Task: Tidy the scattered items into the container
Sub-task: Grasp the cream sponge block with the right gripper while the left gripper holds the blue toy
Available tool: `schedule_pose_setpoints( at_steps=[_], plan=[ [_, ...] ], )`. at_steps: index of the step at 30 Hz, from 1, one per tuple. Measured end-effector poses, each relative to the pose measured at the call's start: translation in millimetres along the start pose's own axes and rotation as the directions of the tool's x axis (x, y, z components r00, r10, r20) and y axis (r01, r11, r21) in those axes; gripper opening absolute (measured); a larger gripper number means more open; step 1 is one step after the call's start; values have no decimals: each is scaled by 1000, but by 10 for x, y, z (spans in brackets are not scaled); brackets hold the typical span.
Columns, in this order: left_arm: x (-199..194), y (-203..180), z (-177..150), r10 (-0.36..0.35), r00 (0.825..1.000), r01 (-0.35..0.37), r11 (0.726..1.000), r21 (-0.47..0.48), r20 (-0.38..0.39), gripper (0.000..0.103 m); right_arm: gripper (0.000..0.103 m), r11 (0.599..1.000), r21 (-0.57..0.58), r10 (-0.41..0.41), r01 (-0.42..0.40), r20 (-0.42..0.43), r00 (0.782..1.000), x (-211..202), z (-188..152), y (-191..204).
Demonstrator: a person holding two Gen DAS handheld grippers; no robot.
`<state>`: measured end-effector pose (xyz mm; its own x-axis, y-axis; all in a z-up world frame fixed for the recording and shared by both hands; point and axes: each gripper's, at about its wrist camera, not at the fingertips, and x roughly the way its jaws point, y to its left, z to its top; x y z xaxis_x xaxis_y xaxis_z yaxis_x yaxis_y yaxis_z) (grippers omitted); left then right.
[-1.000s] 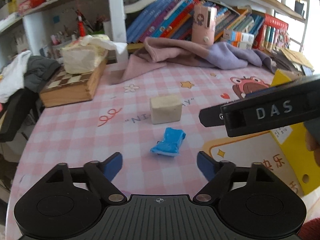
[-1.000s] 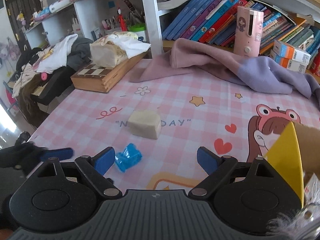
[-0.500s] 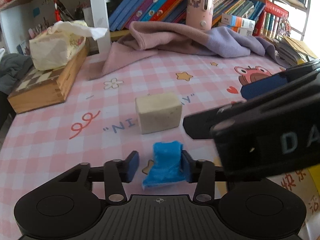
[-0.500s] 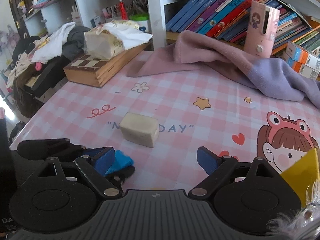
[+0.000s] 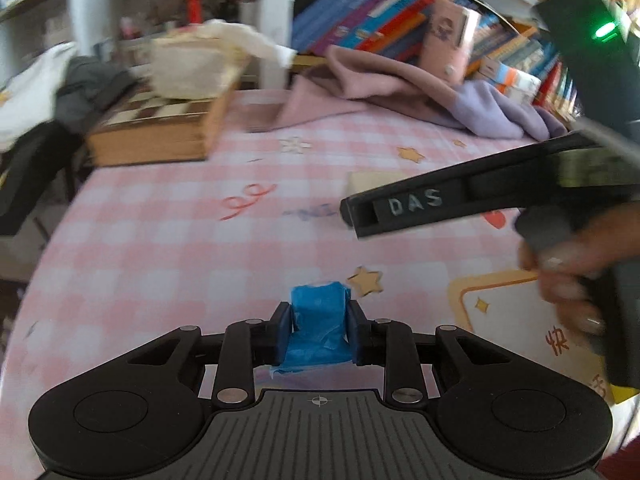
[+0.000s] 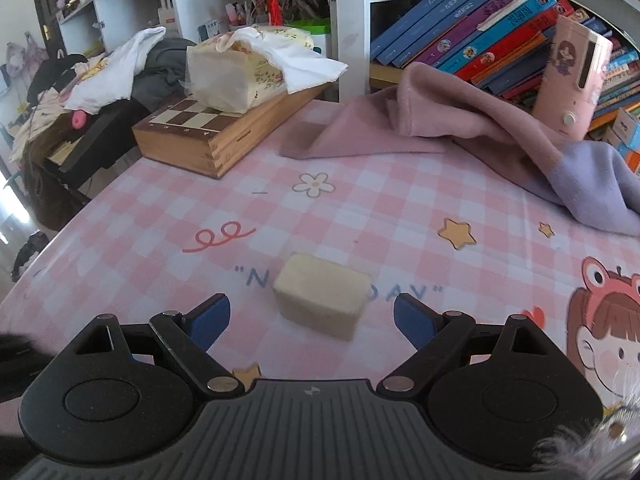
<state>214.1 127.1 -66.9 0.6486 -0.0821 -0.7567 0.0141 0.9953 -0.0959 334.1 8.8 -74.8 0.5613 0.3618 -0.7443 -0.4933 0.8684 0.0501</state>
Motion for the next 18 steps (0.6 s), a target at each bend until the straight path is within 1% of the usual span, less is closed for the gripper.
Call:
schedule_pose_setpoints(
  at_steps=[3, 4, 5, 6, 7, 9, 12, 18],
  plan=[
    [-157, 107, -63, 23, 1000, -23, 999, -40, -4, 27, 89, 999, -21, -36, 35, -27, 999, 180, 31, 46],
    [-208, 133, -81, 29, 1000, -29, 998, -48, -1, 26, 87, 999, -14, -49, 49, -31, 998, 232, 35, 38],
    [-258, 159, -101, 33, 999, -33, 998, -51, 2, 26, 77, 998, -5, -58, 58, -35, 998, 272, 38, 29],
    [-311, 180, -120, 37, 999, -36, 998, -55, 6, 26, 63, 998, 8, -68, 68, -41, 997, 307, 38, 13],
    [-358, 197, -139, 40, 999, -39, 998, -58, 10, 26, 54, 997, 22, -69, 70, -47, 997, 332, 31, -10],
    [-452, 229, -171, 43, 999, -42, 997, -70, 22, 26, 50, 997, 49, -60, 62, -38, 997, 318, 22, -36],
    [-578, 260, -187, 40, 998, -36, 996, -83, 43, 26, 48, 996, 67, -53, 55, -24, 998, 215, 0, -19],
    [-737, 224, -179, 15, 995, -9, 998, -68, 95, 26, 47, 997, 59, -46, 44, 31, 998, -213, -92, 82]
  ],
)
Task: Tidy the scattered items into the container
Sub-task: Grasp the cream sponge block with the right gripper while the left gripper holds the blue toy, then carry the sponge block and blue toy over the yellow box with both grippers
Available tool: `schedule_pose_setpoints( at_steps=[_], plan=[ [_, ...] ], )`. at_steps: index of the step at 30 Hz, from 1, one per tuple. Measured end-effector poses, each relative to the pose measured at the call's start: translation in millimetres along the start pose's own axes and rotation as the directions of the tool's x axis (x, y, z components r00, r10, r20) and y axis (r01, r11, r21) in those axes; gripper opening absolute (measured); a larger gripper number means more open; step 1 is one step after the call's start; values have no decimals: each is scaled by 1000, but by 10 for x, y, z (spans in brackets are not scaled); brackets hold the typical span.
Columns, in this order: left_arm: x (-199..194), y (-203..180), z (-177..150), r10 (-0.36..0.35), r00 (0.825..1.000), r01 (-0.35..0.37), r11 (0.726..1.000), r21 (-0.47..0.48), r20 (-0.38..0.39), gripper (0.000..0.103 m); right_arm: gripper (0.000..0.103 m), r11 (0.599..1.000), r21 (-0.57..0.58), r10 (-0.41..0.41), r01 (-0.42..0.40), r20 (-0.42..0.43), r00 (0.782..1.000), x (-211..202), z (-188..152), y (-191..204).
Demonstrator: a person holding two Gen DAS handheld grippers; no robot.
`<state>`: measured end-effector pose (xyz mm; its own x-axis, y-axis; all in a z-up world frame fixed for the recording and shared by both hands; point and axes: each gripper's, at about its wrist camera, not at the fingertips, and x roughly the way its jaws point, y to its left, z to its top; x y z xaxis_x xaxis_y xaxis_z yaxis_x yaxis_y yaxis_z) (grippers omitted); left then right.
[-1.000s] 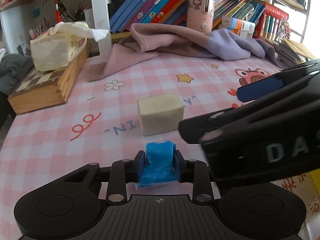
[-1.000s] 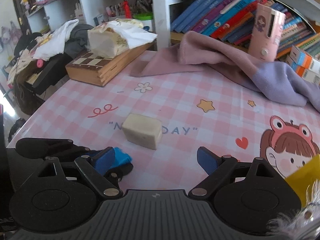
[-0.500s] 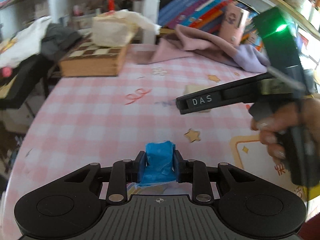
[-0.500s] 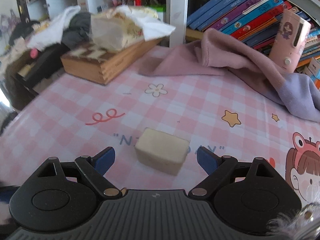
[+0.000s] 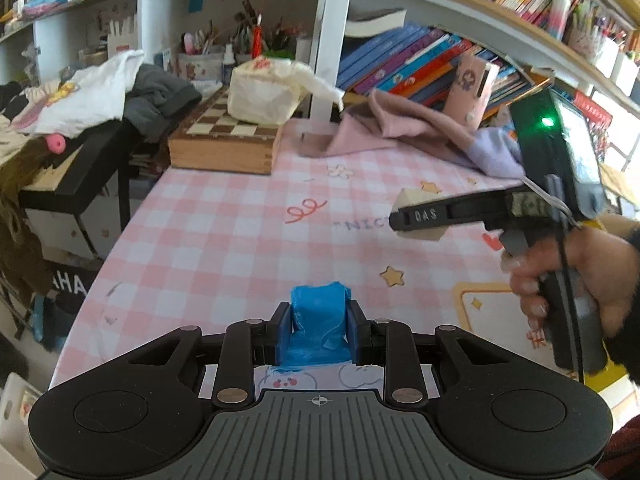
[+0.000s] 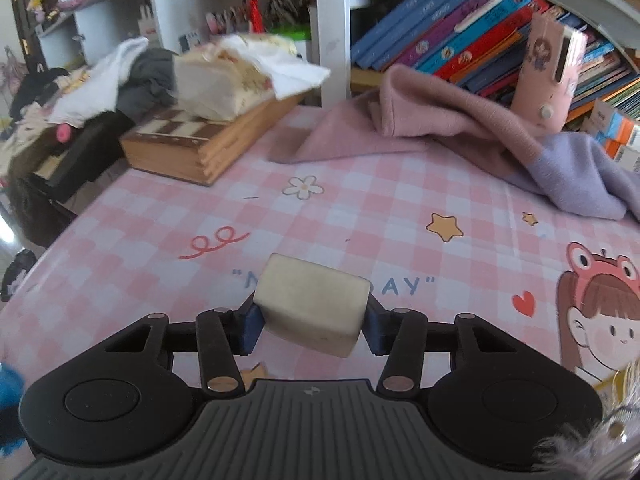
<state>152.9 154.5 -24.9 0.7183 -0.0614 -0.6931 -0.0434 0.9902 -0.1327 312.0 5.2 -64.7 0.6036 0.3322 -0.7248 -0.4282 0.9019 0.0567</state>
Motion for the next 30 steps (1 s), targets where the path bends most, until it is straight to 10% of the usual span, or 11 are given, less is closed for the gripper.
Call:
schedule_pose_setpoints(
  at_steps=[30],
  plan=[
    [-1233, -227, -602, -221, 971, 210, 970, 121, 88, 26, 46, 998, -34, 47, -44, 92, 995, -2252, -1348, 557]
  ],
)
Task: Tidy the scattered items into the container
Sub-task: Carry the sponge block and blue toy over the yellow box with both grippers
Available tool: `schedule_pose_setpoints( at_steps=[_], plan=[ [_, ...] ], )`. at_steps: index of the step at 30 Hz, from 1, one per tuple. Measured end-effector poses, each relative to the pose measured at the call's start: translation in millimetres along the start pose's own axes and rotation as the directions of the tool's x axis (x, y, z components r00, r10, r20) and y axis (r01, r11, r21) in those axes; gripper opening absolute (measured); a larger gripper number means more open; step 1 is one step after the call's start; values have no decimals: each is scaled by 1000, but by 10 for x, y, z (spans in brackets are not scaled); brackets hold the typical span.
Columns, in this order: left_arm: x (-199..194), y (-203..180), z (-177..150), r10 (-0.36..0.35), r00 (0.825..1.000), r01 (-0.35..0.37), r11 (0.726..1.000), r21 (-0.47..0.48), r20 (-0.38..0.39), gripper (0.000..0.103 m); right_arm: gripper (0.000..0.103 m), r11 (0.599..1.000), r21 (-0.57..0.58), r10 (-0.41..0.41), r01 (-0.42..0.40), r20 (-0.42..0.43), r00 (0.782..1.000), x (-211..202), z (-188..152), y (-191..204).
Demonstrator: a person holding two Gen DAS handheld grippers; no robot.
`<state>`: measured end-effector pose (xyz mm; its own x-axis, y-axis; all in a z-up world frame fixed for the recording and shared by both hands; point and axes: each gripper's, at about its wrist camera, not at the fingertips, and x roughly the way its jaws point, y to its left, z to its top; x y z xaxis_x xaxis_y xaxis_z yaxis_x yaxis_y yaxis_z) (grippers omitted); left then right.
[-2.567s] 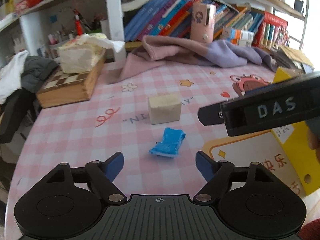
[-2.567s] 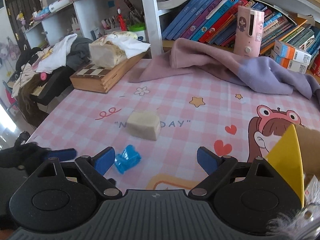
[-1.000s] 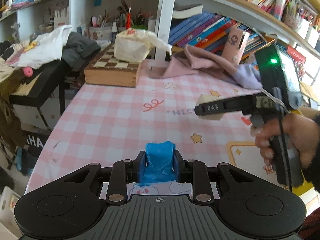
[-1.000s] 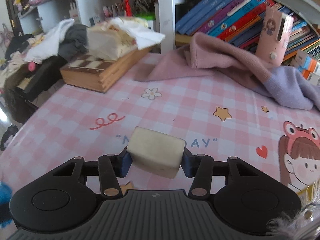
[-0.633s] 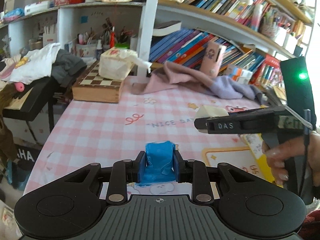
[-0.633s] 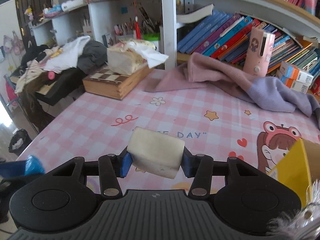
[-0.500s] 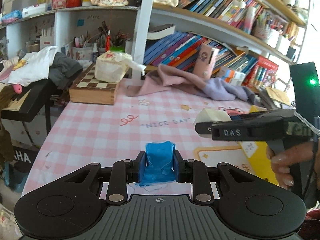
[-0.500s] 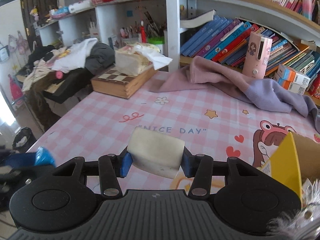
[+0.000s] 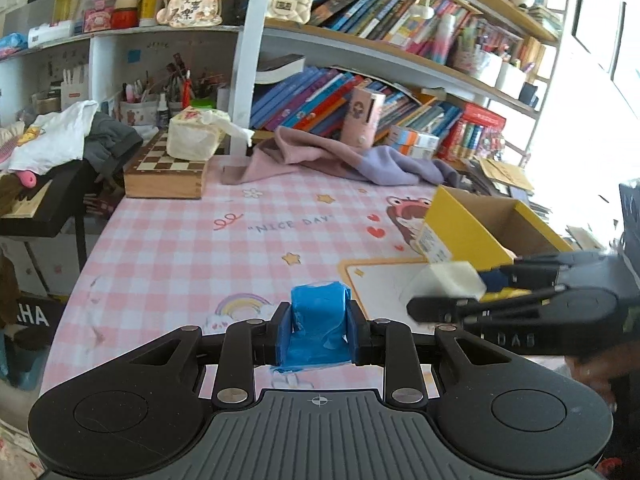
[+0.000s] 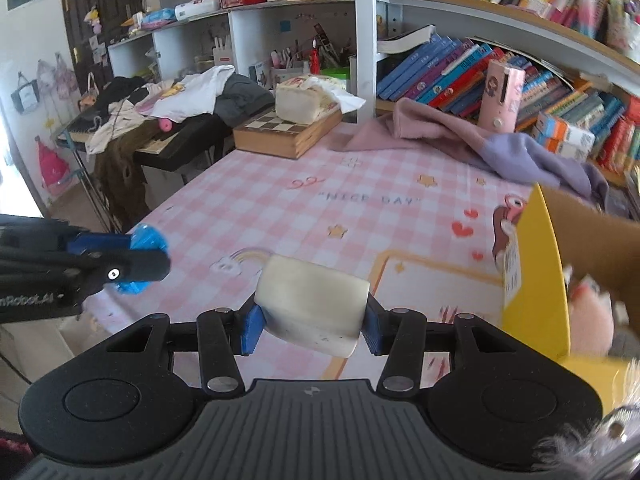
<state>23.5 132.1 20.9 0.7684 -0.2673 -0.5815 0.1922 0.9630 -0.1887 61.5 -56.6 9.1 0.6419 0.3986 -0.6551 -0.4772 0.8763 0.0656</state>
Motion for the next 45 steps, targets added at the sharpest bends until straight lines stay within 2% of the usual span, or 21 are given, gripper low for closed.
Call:
schedule_pose_setpoints(
  at_steps=[4, 9, 17, 24, 33, 45],
  plan=[
    [-155, -73, -183, -33, 999, 33, 999, 20, -21, 26, 46, 999, 14, -34, 34, 12, 999, -226, -245, 153],
    [-258, -156, -361, -83, 995, 84, 996, 17, -54, 26, 46, 997, 47, -66, 66, -13, 998, -413, -521, 275],
    [-252, -364, -484, -175, 980, 181, 982, 53, -99, 26, 46, 982, 112, -148, 152, -42, 988, -722, -820, 239],
    [-216, -634, -574, -256, 956, 272, 956, 112, -142, 26, 46, 957, 187, -215, 223, -62, 975, -961, -1050, 121],
    [-142, -909, -589, -319, 931, 347, 924, 158, -176, 26, 46, 917, 275, -278, 288, -77, 958, -1197, -1249, -42],
    [94, -1366, -547, -418, 876, 468, 857, 215, -242, 26, 46, 848, 363, -370, 386, -117, 922, -1469, -1446, -373]
  ],
)
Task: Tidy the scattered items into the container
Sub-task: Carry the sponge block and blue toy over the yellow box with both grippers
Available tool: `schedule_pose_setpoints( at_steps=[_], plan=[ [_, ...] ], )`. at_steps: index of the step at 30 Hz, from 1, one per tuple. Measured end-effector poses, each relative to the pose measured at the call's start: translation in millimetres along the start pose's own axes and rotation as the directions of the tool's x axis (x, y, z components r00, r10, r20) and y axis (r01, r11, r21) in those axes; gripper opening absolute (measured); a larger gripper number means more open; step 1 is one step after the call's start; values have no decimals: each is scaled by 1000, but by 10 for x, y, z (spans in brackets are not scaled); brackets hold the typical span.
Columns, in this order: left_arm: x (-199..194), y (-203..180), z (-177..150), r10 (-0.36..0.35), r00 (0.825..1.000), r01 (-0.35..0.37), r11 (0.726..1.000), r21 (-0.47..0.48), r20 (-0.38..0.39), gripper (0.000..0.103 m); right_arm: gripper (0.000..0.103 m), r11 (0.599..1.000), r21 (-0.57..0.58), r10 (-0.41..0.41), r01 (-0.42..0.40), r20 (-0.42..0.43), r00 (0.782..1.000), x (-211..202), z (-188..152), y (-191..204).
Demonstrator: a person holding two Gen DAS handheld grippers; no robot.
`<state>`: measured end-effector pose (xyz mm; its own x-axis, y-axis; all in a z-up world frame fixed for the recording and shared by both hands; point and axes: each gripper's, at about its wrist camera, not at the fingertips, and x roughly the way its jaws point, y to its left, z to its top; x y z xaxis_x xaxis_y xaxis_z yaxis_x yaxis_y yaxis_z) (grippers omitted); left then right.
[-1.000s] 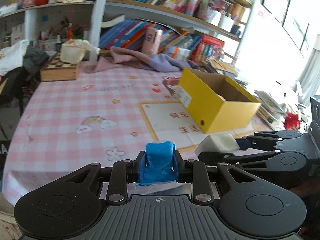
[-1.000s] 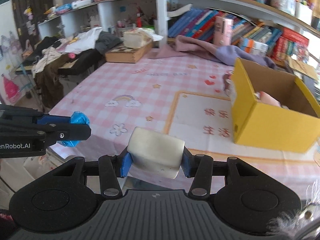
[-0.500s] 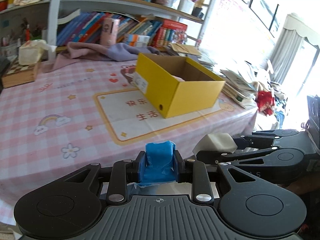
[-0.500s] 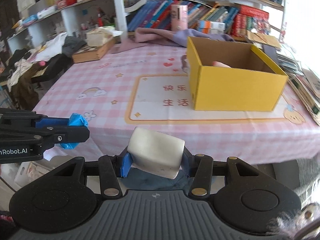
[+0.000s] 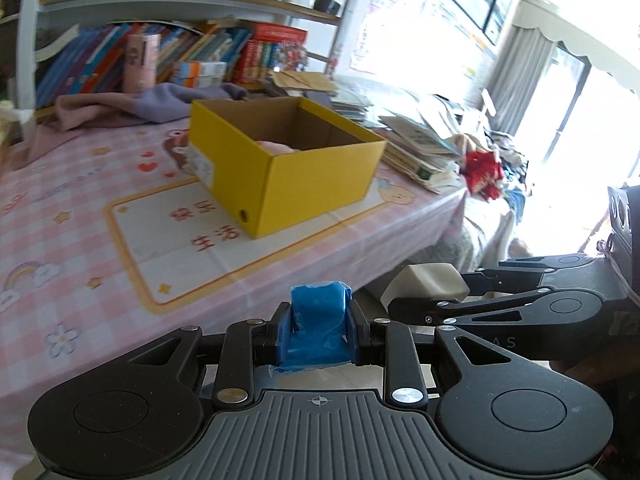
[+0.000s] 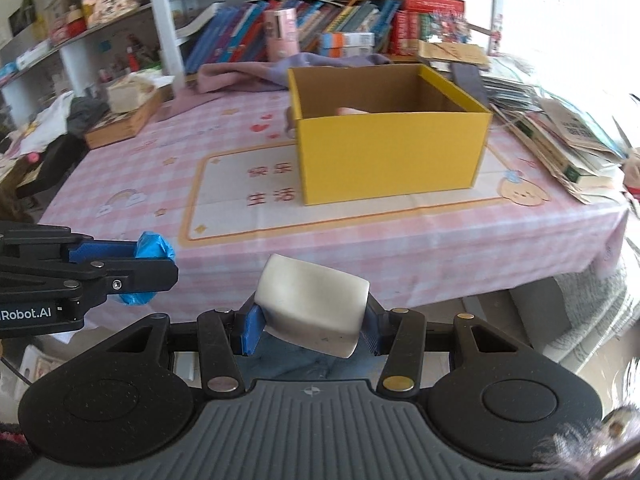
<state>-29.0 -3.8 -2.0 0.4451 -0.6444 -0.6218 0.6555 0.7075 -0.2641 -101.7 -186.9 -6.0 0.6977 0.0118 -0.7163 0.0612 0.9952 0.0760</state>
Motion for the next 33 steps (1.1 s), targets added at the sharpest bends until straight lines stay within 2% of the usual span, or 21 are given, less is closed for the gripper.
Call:
schedule_pose_setpoints(
  at_steps=[17, 23, 29, 33],
  plan=[
    [610, -299, 378, -103, 994, 106, 991, 88, -30, 26, 46, 992, 78, -98, 98, 0, 995, 68, 131, -582],
    [738, -346, 593, -77, 997, 75, 989, 128, 11, 26, 46, 993, 84, -82, 79, 33, 996, 201, 339, -791],
    [803, -383, 906, -43, 994, 26, 986, 165, 101, 26, 45, 996, 78, -45, 37, 111, 993, 299, 689, -1036],
    [948, -392, 1172, -18, 989, -4, 989, 146, 148, 26, 45, 999, 46, -11, 3, 175, 984, 362, 1000, -1214]
  ],
)
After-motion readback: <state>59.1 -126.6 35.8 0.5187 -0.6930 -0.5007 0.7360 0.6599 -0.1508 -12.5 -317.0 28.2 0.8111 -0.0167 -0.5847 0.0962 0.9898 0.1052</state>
